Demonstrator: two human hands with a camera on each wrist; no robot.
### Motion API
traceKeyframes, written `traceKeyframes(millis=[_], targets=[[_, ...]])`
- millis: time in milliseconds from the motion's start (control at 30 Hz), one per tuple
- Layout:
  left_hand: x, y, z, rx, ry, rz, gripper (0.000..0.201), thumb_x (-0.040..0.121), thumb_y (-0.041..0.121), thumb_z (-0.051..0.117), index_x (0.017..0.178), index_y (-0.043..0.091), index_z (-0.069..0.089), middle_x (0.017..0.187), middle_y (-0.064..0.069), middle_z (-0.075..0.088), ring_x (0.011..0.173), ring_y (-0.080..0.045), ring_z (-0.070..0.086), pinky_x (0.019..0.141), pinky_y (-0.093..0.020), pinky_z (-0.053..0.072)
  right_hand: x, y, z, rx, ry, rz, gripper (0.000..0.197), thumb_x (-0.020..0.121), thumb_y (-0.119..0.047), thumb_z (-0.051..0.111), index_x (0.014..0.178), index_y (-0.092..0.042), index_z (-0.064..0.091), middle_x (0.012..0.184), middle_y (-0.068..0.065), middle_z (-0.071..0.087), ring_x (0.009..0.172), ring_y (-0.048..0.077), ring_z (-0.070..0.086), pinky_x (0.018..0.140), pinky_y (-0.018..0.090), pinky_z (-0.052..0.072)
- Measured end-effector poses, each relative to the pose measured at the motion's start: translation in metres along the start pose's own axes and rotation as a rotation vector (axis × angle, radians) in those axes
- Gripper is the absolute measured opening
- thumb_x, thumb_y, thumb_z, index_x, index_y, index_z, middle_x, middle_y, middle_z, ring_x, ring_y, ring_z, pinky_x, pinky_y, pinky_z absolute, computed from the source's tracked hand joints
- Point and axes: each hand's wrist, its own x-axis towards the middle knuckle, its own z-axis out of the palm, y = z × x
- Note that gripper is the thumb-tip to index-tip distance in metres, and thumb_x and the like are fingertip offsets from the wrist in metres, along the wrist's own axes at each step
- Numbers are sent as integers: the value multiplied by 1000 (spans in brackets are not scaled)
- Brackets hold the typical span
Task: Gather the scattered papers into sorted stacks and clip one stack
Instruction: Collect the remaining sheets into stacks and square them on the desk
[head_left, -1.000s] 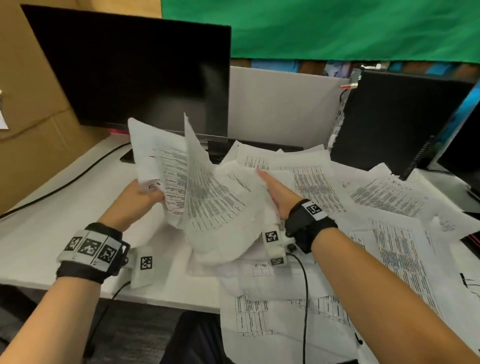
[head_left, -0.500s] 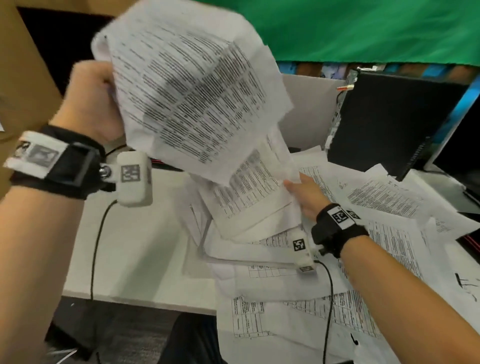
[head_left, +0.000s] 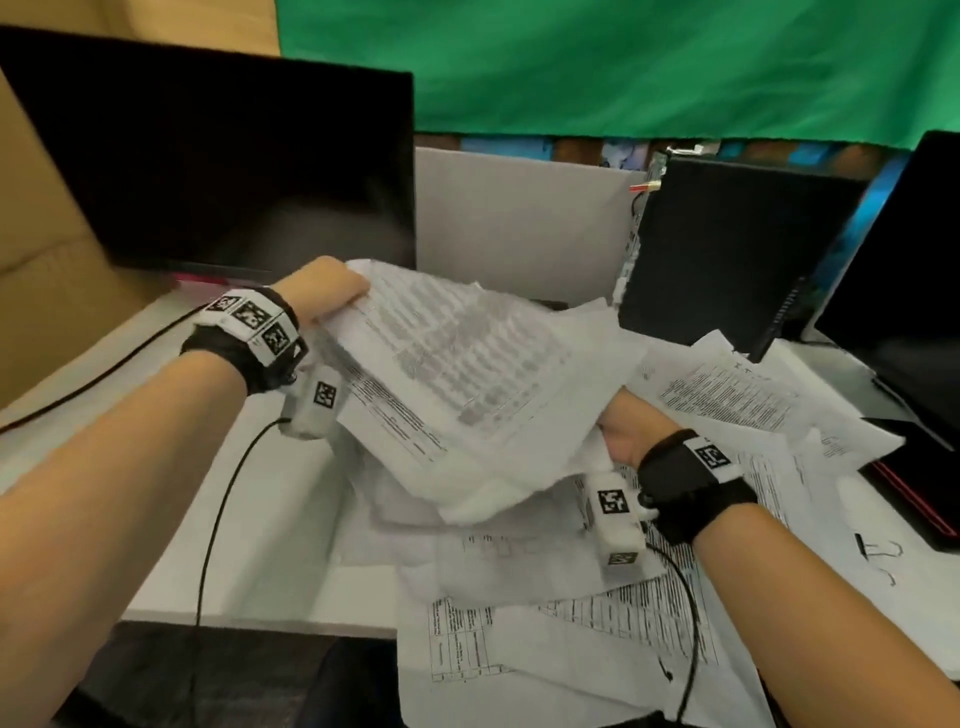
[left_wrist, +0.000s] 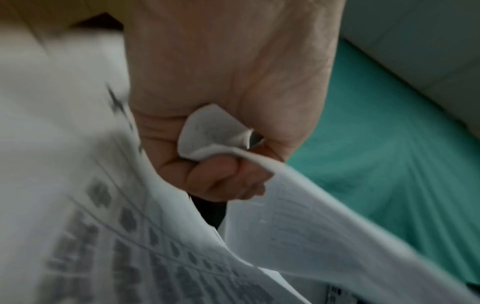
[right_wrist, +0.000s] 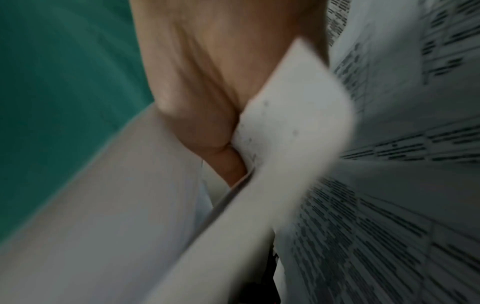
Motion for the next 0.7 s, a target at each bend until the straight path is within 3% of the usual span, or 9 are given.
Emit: traceKeyframes(millis=[67, 133, 233, 333, 400, 467, 500, 600, 700], targets=[[3, -10, 2, 57, 40, 22, 18, 85, 16, 52, 71, 6, 59, 87, -19, 61, 78, -30, 58, 67, -35, 44, -1, 3, -2, 42, -26, 69, 48, 93, -26, 62, 135, -5, 56, 136, 20, 58, 126, 39, 53, 109, 55, 38], [6, -24, 0, 61, 93, 29, 16, 82, 13, 57, 69, 5, 57, 79, -16, 58, 75, -29, 56, 65, -35, 45, 0, 7, -10, 104, -52, 116, 33, 100, -21, 52, 127, -5, 63, 134, 21, 58, 124, 40, 55, 108, 56, 39], [22, -65, 2, -184, 184, -30, 51, 70, 37, 74, 104, 0, 63, 100, -25, 65, 93, -39, 65, 78, -50, 57, 0, 15, -13, 166, -62, 148, 37, 105, -22, 42, 131, -4, 60, 136, 21, 57, 125, 37, 56, 105, 48, 45], [-4, -78, 10, -534, 352, -273, 101, 61, 69, 70, 137, 9, 42, 138, -17, 47, 122, -34, 50, 100, -51, 44, 0, 18, -8, 220, -73, 161, 45, 105, -28, 43, 143, -3, 47, 144, 22, 48, 132, 39, 47, 109, 51, 41], [-38, -68, 23, -704, 138, -358, 91, 72, 69, 60, 143, 17, 35, 144, -10, 42, 127, -30, 47, 96, -45, 45, -1, 18, 2, 183, -46, 132, 43, 102, -24, 48, 139, -2, 50, 141, 22, 51, 122, 36, 56, 103, 47, 49], [-62, -56, 39, -860, -230, -198, 59, 88, 56, 52, 135, 21, 48, 132, -7, 58, 117, -26, 59, 83, -38, 54, 0, 19, 9, 119, -29, 75, 46, 93, -26, 58, 133, -4, 56, 135, 20, 58, 114, 31, 61, 93, 41, 55], [-63, -56, 44, -902, -260, -127, 42, 94, 40, 52, 132, 20, 53, 126, -7, 63, 114, -25, 62, 83, -38, 56, -1, 18, 14, 96, -22, 68, 53, 84, -30, 65, 131, -6, 57, 132, 19, 60, 115, 31, 60, 92, 39, 55], [-64, -42, 47, -895, -79, 32, 41, 91, 0, 56, 131, 10, 54, 123, -8, 65, 115, -24, 61, 98, -41, 49, -2, 6, 23, 84, -28, -21, 50, 84, -39, 63, 127, -14, 60, 126, 10, 66, 118, 28, 58, 93, 35, 55], [-61, -28, 36, -775, 55, 269, 40, 88, -2, 60, 125, 13, 57, 121, -2, 66, 112, -15, 63, 102, -42, 47, -8, -23, 25, -55, -45, -85, 65, 85, -60, 43, 142, -27, 47, 144, 0, 54, 135, 20, 48, 109, 31, 39]])
